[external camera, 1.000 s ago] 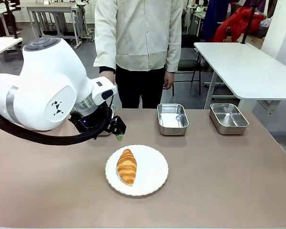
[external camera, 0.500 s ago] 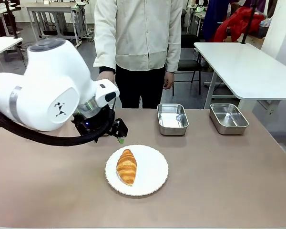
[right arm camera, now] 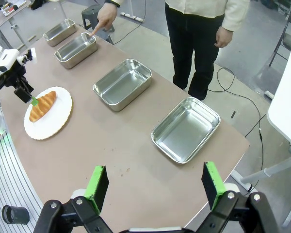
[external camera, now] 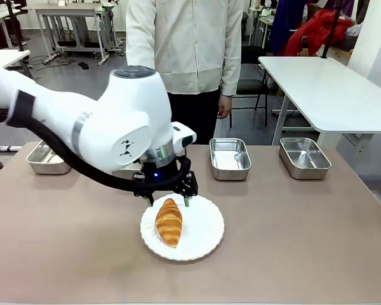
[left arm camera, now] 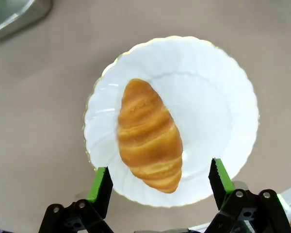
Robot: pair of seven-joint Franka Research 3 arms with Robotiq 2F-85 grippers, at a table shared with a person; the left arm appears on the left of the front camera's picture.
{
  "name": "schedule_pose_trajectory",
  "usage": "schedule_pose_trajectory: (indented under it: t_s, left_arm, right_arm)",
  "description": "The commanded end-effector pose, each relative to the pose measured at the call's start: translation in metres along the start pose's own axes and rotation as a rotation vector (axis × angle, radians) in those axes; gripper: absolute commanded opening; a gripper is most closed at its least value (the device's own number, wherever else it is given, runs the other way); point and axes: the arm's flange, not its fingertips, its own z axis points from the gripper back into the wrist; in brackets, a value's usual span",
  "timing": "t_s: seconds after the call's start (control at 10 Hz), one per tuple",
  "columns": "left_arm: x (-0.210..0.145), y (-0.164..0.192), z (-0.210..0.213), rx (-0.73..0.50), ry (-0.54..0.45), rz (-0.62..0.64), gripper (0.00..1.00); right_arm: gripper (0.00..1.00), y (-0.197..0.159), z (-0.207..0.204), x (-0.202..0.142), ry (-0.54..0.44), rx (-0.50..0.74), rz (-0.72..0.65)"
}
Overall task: Place the bread in the container.
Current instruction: Place the Butter Roll into the Airtight Container indicated by the human.
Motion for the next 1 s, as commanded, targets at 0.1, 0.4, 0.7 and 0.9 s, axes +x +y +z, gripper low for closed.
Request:
schedule_pose_trajectory:
  t_s: [0.1, 0.4, 0.7, 0.9]
  left_arm:
    - [0.004, -0.014, -0.017, 0.081, 0.019, 0.06, 1.0]
    - [-0.001, -0.01, -0.038, 0.128, 0.036, 0.093, 1.0]
    - [-0.001, -0.007, -0.053, 0.105, 0.075, 0.088, 1.0]
    - [-0.001, -0.008, -0.058, 0.067, 0.086, 0.079, 1.0]
  right_arm:
    - [1.0, -0.002, 0.0, 0.001, -0.024, 0.007, 0.022]
    - [1.0, -0.002, 0.0, 0.001, -0.024, 0.007, 0.022]
    - [1.0, -0.002, 0.0, 0.001, -0.024, 0.007, 0.022]
    - [1.0, -0.002, 0.0, 0.001, -0.024, 0.007, 0.022]
